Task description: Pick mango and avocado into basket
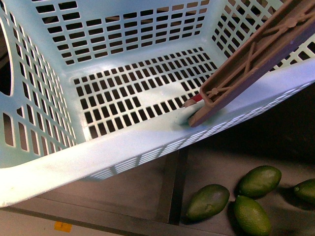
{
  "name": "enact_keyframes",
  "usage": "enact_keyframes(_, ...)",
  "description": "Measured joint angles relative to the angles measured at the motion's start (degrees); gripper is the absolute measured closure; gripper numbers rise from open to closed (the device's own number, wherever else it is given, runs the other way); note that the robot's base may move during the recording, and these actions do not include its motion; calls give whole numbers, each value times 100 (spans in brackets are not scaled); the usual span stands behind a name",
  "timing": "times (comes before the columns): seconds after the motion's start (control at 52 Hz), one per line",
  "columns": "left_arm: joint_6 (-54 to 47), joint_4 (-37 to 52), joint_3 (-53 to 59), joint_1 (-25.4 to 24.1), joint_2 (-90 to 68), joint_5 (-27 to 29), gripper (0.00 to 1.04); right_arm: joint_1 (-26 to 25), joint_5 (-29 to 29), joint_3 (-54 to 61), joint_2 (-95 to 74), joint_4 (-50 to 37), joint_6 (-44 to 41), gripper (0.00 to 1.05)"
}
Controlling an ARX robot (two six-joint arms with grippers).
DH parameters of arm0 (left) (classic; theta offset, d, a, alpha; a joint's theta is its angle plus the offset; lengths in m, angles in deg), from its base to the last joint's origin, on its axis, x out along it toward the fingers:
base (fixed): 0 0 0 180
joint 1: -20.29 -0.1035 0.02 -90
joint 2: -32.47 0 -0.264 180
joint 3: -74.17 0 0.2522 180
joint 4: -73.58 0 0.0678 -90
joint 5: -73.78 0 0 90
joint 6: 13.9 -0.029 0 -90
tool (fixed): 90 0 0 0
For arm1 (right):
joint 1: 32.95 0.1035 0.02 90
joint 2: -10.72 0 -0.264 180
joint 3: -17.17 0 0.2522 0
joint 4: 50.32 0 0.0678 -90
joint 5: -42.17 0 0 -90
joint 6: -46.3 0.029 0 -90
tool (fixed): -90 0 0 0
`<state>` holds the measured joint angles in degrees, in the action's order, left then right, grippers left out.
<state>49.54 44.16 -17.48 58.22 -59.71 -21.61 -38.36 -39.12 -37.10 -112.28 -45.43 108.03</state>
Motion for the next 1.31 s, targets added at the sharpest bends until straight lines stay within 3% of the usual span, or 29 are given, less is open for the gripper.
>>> enact_keyframes(1.309,2,0,2,0,0,2,101,-111,-37,-584,-1093,22,-85,9)
